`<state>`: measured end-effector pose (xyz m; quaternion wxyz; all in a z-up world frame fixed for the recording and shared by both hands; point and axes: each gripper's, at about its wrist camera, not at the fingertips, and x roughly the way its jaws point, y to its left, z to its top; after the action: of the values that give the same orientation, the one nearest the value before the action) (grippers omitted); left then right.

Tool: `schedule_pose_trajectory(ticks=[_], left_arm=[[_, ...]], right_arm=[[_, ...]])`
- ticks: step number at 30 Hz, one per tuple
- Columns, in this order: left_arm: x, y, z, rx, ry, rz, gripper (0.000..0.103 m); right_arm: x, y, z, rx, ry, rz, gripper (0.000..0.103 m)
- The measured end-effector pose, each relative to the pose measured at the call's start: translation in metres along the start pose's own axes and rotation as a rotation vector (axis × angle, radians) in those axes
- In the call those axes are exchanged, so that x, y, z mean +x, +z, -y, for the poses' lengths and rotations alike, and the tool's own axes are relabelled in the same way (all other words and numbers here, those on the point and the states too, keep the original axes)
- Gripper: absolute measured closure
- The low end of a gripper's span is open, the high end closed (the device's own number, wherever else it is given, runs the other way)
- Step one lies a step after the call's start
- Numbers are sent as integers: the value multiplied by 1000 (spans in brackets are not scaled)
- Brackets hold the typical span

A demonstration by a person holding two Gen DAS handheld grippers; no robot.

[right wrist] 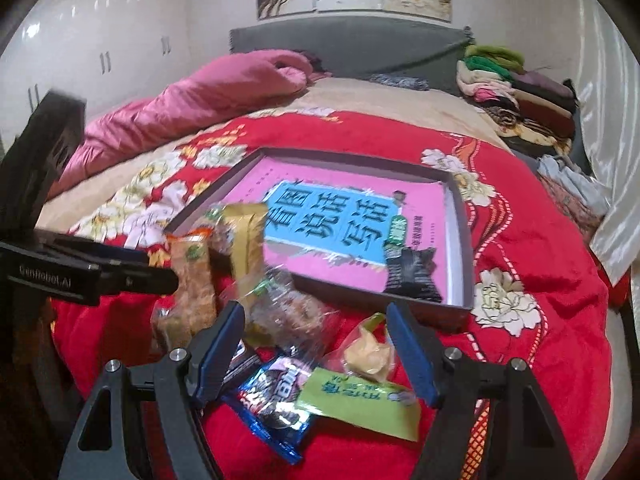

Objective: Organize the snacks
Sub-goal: 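Move both tools back from the box to the snack pile, then grasp the orange-topped bread bag with the left tool while the right tool grasps the clear bag of brown sweets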

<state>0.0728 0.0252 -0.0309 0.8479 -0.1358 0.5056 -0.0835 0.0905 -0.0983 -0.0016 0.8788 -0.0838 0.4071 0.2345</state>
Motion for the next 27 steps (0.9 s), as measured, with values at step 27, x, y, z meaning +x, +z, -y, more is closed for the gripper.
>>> schedule_pose_trajectory(ticks=[27], left_arm=[[37,3,-6,-54,-78,-52,27]], right_arm=[[47,-5,-15,-159,-74,-66,34]])
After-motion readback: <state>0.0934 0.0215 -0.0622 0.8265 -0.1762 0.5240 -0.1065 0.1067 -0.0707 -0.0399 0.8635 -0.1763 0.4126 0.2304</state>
